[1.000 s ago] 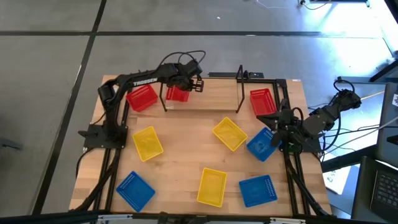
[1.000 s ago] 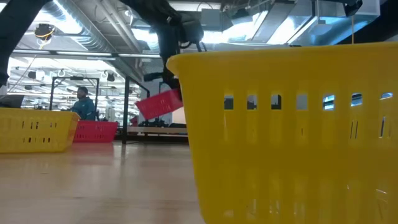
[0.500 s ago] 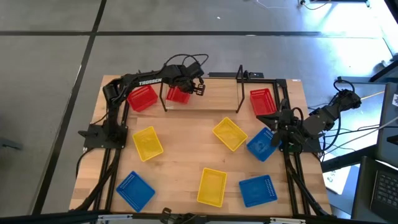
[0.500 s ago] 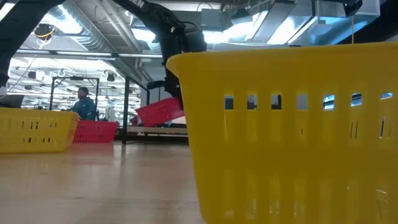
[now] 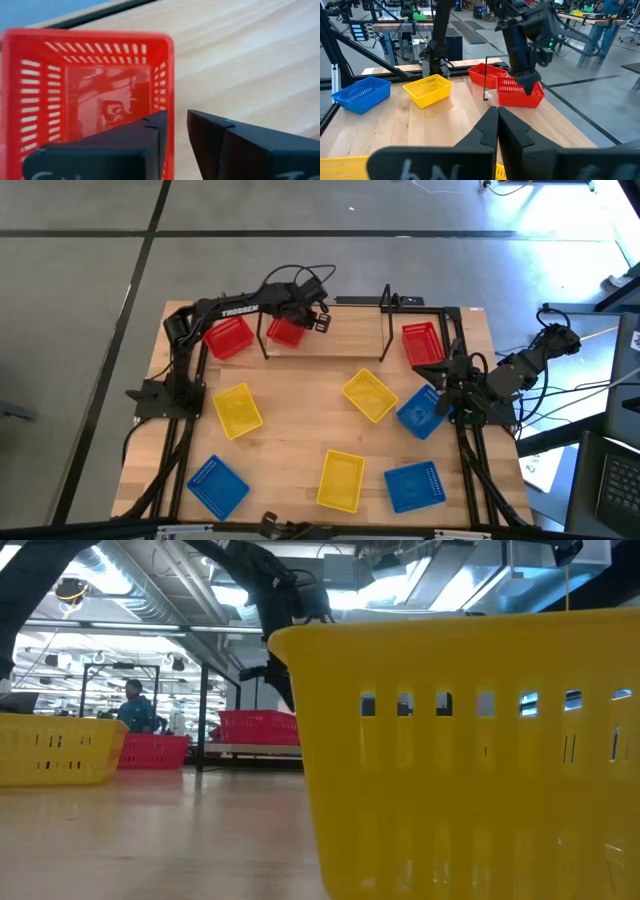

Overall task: Stack baskets on shelf by color
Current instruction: Put the bottom red bin on the shelf

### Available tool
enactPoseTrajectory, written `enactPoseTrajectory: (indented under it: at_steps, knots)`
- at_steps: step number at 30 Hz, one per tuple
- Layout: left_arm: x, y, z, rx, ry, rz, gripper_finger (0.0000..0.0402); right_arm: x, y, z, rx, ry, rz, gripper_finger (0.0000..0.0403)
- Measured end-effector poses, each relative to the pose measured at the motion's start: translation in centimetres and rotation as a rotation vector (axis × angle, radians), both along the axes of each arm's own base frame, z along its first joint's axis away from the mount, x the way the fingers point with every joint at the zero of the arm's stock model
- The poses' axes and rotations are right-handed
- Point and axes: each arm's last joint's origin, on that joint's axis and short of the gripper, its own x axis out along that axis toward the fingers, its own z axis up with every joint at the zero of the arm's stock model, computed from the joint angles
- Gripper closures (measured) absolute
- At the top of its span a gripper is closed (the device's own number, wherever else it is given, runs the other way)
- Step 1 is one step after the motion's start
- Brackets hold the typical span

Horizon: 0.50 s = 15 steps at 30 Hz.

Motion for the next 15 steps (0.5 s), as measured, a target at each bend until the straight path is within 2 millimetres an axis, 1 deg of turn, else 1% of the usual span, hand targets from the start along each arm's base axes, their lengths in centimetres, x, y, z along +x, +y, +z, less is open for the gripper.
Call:
enactPoseTrajectory:
  at_steps: [5,7,9,11,15]
  knots:
    - [0.7,-0.7,3.1,0.124,-0.010,-0.157,0.0336,0.0,0.0,0.0,-0.001,0.000,0.000,0.0391]
    - [1.1,-1.0,3.8,0.157,-0.008,-0.211,0.0336,0.0,0.0,0.0,-0.002,0.002,0.000,0.0391]
    - [1.4,-1.2,4.0,0.180,-0.020,-0.252,0.0336,0.0,0.0,0.0,-0.003,0.004,0.000,0.0391]
    - [1.7,-1.3,3.4,0.164,-0.020,-0.293,0.0340,0.0,0.0,-0.1,-0.005,0.006,0.000,0.0391]
    - [2.2,-1.3,0.8,0.088,0.049,-0.316,0.0352,0.0,0.0,0.0,-0.003,0.005,0.000,0.0391]
